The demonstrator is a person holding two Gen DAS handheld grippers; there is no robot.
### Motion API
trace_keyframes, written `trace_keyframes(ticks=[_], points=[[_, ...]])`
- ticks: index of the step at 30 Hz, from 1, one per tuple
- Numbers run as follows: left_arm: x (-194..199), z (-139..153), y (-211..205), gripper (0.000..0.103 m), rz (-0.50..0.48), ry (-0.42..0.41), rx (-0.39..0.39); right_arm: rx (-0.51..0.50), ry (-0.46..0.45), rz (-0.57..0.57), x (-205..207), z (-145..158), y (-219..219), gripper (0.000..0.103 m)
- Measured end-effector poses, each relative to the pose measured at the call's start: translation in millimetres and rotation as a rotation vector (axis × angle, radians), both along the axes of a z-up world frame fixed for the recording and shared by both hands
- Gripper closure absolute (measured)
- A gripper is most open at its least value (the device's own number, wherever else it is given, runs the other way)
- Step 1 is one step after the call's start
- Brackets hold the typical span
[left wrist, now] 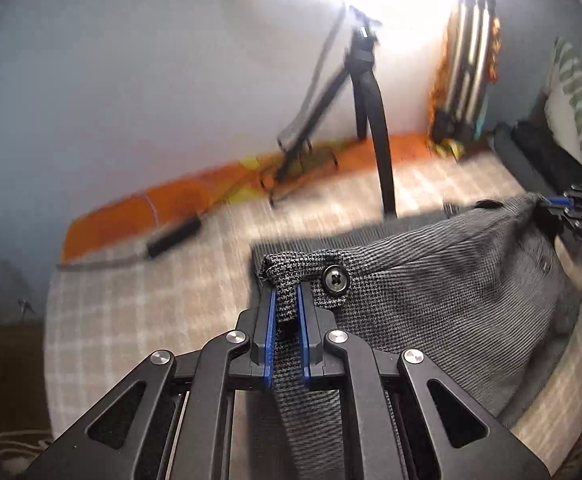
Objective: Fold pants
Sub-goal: 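Lift the hem and fold it over toward the waistband with both tools, then open both tools and release the folded trousers onto the bed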
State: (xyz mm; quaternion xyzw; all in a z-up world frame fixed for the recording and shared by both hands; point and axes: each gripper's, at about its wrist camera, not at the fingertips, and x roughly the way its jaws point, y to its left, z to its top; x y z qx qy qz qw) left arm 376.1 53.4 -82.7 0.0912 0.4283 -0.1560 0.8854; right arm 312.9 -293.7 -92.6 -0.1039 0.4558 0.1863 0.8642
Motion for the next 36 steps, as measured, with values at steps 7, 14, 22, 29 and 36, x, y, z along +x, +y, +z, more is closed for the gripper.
trace_keyframes(ticks=[7, 14, 22, 29, 36], points=[[46, -6, -13, 0.095, 0.04, -0.026, 0.011, 0.007, -0.032, -0.036, 30, 8, -3, 0.095], [57, -52, -14, 0.094, 0.062, 0.035, 0.051, -0.054, 0.02, -0.031, 51, -30, 8, 0.095], [53, -55, -18, 0.087, 0.117, 0.006, 0.135, -0.04, 0.051, -0.097, 58, -35, 2, 0.073], [14, -29, -9, 0.078, 0.107, -0.042, 0.122, 0.097, 0.058, -0.276, 6, -1, -50, 0.033], [-32, -15, -53, 0.075, -0.036, -0.052, 0.063, 0.263, 0.15, -0.448, -85, -11, -81, 0.024]])
